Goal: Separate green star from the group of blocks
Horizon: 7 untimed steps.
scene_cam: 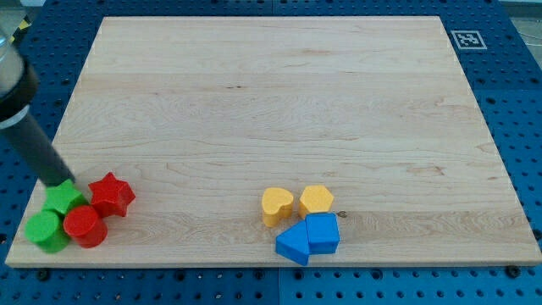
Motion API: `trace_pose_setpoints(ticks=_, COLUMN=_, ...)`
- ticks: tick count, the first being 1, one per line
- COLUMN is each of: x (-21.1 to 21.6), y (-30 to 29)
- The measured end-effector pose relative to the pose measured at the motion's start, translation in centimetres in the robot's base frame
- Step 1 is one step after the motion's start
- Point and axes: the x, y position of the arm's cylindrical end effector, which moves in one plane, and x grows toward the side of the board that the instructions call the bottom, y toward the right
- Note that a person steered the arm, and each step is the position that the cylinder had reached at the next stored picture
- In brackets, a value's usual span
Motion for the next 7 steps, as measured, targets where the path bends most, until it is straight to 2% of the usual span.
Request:
trace_pose_setpoints(ticks=2, x=0.7, y=-3.0)
trace_pose_setpoints(ticks=4, x=8.0, y=-2.7)
trace_pose_setpoints(ticks=7, x=7.8, y=-0.5)
